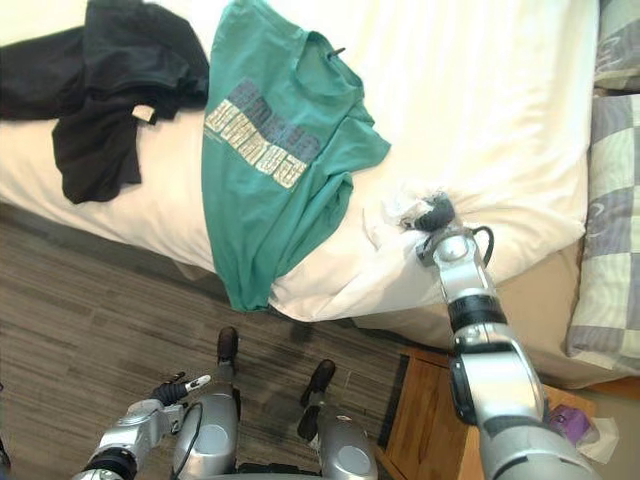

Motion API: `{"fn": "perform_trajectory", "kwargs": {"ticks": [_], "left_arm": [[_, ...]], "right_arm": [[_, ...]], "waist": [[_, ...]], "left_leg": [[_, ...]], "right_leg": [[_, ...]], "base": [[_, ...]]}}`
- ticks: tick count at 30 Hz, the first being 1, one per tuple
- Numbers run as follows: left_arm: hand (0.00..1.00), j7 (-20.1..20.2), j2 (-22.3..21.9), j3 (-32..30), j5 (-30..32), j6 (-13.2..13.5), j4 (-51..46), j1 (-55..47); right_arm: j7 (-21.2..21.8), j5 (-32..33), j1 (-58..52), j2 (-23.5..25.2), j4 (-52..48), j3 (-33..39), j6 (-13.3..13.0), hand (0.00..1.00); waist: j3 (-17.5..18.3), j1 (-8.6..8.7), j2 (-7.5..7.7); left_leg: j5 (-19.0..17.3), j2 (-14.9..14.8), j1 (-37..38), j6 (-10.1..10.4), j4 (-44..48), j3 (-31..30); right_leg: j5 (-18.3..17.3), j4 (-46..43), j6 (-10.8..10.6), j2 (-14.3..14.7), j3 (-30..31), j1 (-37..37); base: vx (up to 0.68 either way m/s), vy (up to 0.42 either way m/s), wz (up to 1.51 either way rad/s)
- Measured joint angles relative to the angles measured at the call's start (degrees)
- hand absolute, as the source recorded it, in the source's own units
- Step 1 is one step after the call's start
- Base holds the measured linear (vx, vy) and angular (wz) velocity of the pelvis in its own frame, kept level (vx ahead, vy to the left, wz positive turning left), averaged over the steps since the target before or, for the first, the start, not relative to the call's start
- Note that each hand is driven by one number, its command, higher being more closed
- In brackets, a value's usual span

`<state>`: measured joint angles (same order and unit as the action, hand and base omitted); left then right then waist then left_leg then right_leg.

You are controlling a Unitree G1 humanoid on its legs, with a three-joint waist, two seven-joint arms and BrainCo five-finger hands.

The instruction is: Tidy the bed and pick cloth on bed and put in laundry

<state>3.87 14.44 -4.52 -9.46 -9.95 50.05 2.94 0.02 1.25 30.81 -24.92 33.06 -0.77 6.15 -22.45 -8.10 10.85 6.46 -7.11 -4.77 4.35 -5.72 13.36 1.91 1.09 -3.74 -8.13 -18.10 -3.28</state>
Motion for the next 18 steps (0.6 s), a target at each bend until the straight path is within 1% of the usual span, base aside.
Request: {"fn": "perform_trajectory", "kwargs": {"ticks": [1,2,3,4,5,6,7,8,9,10,11,12,14,15,16,17,18], "left_arm": [[0.0,0.0,0.08,0.04,0.0,-0.18,-0.3,-0.5],[0.0,0.0,0.04,0.13,-0.02,-0.69,-0.59,-1.37],[0.0,0.01,-0.09,0.27,-0.02,-1.01,-0.58,-2.34],[0.0,0.03,-0.1,0.39,-0.03,-1.06,-0.56,-2.74],[0.0,0.14,-0.32,0.63,-0.05,-1.06,-0.61,-3.76],[0.0,0.59,-0.56,1.05,-0.04,-1.04,-0.57,-4.8],[0.0,0.86,-0.58,1.54,-0.04,-1.03,-0.56,-5.29],[0.0,1.23,-0.96,1.83,0.02,-0.97,-0.52,-6.54],[0.0,1.69,-1.55,1.75,0.05,-0.96,-0.38,-7.28],[0.0,2.13,-1.77,1.74,0.07,-0.94,-0.33,-7.64],[0.0,2.66,-2.22,1.69,0.1,-0.79,-0.27,-8.73],[0.0,2.91,-2.49,1.61,0.11,-0.71,-0.16,-9.28],[0.0,3.96,-3.57,0.74,0.12,0.06,1.15,-11.2],[0.0,4.32,-3.97,-0.21,0.17,0.32,1.48,-11.67],[0.0,4.82,-4.56,-1.17,0.17,0.78,2.06,-12.8],[0.0,5.07,-5.06,-1.77,0.18,1.12,2.1,-13.85],[0.0,5.3,-5.63,-3.02,0.17,1.77,2.15,-15.2]], "right_arm": [[0.27,1.32,-2.56,0.35,-1.88,0.15,0.01,1.0],[0.7,3.25,-6.73,1.27,-4.73,0.63,0.01,1.0],[1.01,4.14,-10.77,2.57,-7.16,1.46,0.05,1.0],[1.13,4.18,-12.85,2.96,-8.14,1.74,0.02,1.0],[1.6,4.18,-16.75,3.79,-9.81,2.96,0.02,1.0],[2.11,4.15,-19.9,4.14,-10.9,4.16,0.07,1.0],[2.18,4.16,-21.43,4.14,-11.46,4.83,0.07,1.0],[2.13,4.19,-23.85,4.13,-12.12,6.28,-0.02,0.0],[1.99,4.19,-25.77,4.15,-12.33,8.39,-0.29,0.0],[1.89,4.26,-26.59,4.23,-12.3,9.22,-0.32,0.0],[1.02,5.25,-28.21,4.25,-12.29,9.9,-0.4,0.0],[0.33,6.54,-29.09,4.31,-12.31,10.31,-0.54,0.0],[-2.47,11.52,-32.15,6.57,-12.04,15.06,-0.9,0.0],[-3.15,13.12,-32.7,7.28,-11.78,16.61,-1.0,0.0],[-4.26,15.74,-34.05,8.5,-11.14,19.53,-1.09,0.0],[-5.32,17.28,-35.16,9.23,-10.58,21.27,-1.34,0.0],[-6.57,18.0,-36.36,10.07,-10.22,22.93,-1.71,0.0]], "waist": [[1.01,0.59,0.08],[2.72,1.83,-0.02],[4.62,2.64,-0.04],[5.34,2.8,-0.08],[7.34,3.7,-0.5],[9.01,4.8,-1.29],[9.8,5.07,-1.69],[11.56,5.81,-2.88],[12.68,6.69,-4.01],[12.99,7.14,-4.52],[13.63,7.45,-5.53],[14.08,7.76,-5.98],[15.57,8.85,-7.6],[15.76,8.97,-7.94],[16.21,9.46,-8.38],[16.53,9.73,-8.36],[17.06,10.24,-8.93]], "left_leg": [[-0.15,-0.01,0.12,-0.02,0.08,0.28],[-0.39,0.0,0.63,0.21,0.1,0.58],[-0.49,0.0,1.39,0.35,0.11,1.41],[-0.54,0.02,2.07,0.41,0.11,2.04],[-0.59,0.04,2.86,0.48,0.11,2.49],[-0.74,0.02,3.75,0.63,0.1,3.15],[-0.84,0.01,4.15,0.64,0.1,3.53],[-1.42,-0.04,4.6,0.58,0.08,3.8],[-2.2,-0.04,5.1,0.4,0.02,4.47],[-2.23,-0.04,5.42,0.39,-0.07,4.81],[-2.39,-0.02,6.11,0.4,-0.21,5.32],[-2.45,0.0,6.28,0.4,-0.22,5.56],[-2.57,-0.06,7.27,0.48,-0.26,6.61],[-2.85,-0.1,7.77,0.76,-0.26,6.94],[-3.08,-0.14,8.54,0.84,-0.27,7.61],[-3.25,-0.15,9.14,0.94,-0.28,8.18],[-3.43,-0.13,9.98,0.96,-0.29,8.77]], "right_leg": [[0.06,0.0,-0.09,0.0,0.16,-0.04],[0.15,0.0,-0.24,-0.05,0.3,0.22],[0.17,-0.02,-0.26,-0.08,1.02,0.54],[0.17,-0.01,-0.27,-0.11,1.69,0.89],[0.17,-0.02,-0.27,-0.14,2.05,1.37],[0.17,-0.06,-0.28,-0.14,2.19,2.11],[0.17,-0.06,-0.28,-0.13,2.5,2.26],[-0.06,-0.07,-0.61,-0.09,3.22,2.27],[-0.45,-0.08,-1.18,-0.11,3.41,2.42],[-0.47,-0.08,-1.2,-0.12,3.71,2.55],[-0.67,-0.1,-1.27,-0.11,4.74,2.72],[-0.87,-0.1,-1.25,-0.12,5.01,2.75],[-1.59,-0.28,-1.55,-0.06,5.9,2.96],[-1.66,-0.34,-1.47,-0.03,6.25,3.2],[-1.77,-0.21,-1.3,-0.02,6.52,3.84],[-1.78,-0.04,-1.31,-0.04,6.85,3.89],[-1.78,0.05,-1.31,-0.03,7.48,4.47]], "base": [[0.14,-0.01,-0.18],[0.16,-0.016,-0.2],[0.14,-0.015,-0.26],[0.11,-0.017,-0.32],[0.08,-0.017,-0.23],[0.06,-0.014,-0.2],[0.04,-0.008,-0.21],[0.01,-0.003,-0.3],[-0.01,-0.002,-0.27],[-0.05,0.006,-0.3],[-0.07,0.008,-0.24],[-0.11,0.006,-0.28],[-0.1,0.001,-0.23],[-0.06,0.005,-0.23],[-0.05,0.011,-0.2],[-0.08,0.028,-0.24],[-0.06,0.026,-0.29]]}}
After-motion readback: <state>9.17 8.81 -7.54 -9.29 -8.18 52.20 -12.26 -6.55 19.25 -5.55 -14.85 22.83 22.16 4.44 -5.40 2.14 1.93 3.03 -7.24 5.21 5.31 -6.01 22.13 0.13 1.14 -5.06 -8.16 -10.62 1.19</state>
